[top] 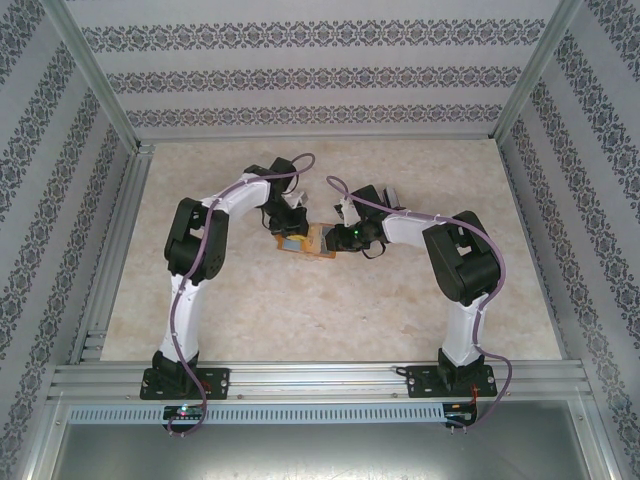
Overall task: Put the credit cards into the card holder
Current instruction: Insert the credit card into the card slot.
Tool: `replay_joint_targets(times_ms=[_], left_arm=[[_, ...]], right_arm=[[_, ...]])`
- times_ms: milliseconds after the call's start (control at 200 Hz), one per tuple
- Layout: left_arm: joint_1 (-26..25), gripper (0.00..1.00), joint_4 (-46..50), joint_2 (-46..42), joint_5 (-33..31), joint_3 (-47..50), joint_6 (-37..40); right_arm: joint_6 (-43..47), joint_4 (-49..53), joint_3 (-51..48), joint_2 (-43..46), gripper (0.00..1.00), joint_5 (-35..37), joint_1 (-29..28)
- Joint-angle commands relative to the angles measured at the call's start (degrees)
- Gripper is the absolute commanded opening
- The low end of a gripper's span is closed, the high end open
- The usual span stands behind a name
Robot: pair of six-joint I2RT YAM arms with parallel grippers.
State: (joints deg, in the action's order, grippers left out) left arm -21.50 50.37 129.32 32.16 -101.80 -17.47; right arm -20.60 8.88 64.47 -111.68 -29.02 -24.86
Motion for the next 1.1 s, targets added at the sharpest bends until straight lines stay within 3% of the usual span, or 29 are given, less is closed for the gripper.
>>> replay_joint_targets(times_ms=[0,345,764,1094], left_arm=[[-0.42,0.13,0.08,0.76,-2.08,-1.16,-0.47],[-1.96,0.13,-2.01,2.46,1.0,-1.4,-2.54],[-4.25,0.14,-1.44,6.52,1.88,-8.25,-3.79],[-4.21,0.2,-1.07,2.85,3.55,-7.84,-3.6]], right_arm=[[1.0,3.6,-0.39,-0.73,0.29,1.33,0.47],[0.77,3.16,-0.55,-1.08,0.29,1.16,0.52],[0.76,3.14,-0.59,-1.4,0.29,0.89,0.52],[1.12,3.63,-0.18,-1.14,0.29,0.8,0.7]])
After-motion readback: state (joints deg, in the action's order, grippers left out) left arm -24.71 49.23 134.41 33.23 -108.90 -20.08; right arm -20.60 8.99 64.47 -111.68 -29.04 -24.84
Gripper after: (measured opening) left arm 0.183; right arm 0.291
